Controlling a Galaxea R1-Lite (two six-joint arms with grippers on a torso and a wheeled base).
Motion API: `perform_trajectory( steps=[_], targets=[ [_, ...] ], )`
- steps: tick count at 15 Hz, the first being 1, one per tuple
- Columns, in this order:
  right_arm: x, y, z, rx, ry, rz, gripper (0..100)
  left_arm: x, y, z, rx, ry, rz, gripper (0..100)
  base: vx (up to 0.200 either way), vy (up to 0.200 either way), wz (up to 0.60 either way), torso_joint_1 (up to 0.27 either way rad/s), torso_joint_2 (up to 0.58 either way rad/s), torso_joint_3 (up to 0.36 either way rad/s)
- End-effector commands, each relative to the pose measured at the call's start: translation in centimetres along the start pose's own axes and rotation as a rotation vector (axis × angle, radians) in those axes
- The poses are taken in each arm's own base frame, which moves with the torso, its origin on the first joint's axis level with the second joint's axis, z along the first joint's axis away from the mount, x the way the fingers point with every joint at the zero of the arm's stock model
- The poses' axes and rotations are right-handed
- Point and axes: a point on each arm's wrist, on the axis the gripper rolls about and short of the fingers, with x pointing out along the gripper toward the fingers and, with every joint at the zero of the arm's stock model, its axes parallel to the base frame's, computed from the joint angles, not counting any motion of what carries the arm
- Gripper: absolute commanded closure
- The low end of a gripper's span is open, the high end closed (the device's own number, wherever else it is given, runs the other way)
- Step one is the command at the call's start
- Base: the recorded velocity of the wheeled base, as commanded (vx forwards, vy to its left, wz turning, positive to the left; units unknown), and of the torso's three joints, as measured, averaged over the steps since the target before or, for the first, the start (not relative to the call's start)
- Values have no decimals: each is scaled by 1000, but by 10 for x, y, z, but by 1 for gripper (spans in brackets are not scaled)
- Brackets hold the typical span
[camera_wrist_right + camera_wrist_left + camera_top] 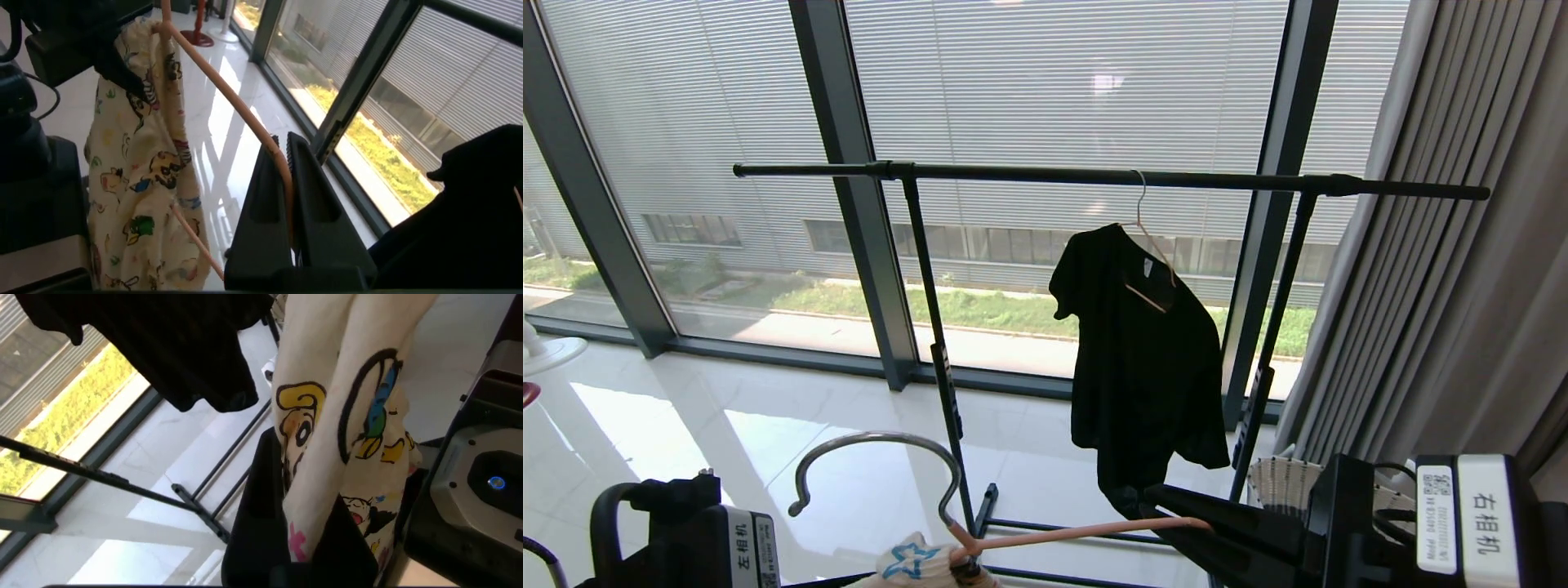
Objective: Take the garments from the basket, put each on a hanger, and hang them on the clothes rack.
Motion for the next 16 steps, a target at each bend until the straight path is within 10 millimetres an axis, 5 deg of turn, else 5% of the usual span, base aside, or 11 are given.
perform_trajectory(
  steps=[1, 2, 3, 11, 16],
  targets=[
    [-1, 0, -1, 0, 0, 0, 100, 1, 0, -1, -1, 9, -1, 100, 0, 0, 0, 0, 0, 0],
    [-2, 0, -1, -2, 3, 1, 100, 2, 0, -1, -3, 11, -2, 100, 0, 0, 0, 0, 0, 0],
    [-3, 1, -3, -4, 11, 2, 0, 2, 0, -1, -5, 12, 2, 100, 0, 0, 0, 0, 0, 0],
    [-24, -5, -30, -8, 129, -68, 0, 0, 17, -19, -84, 140, 251, 100, 0, 0, 0, 0, 0, 0],
    [-23, 3, -64, 201, 281, -23, 0, -12, 35, 17, -92, -14, 340, 100, 0, 0, 0, 0, 0, 0]
  ],
)
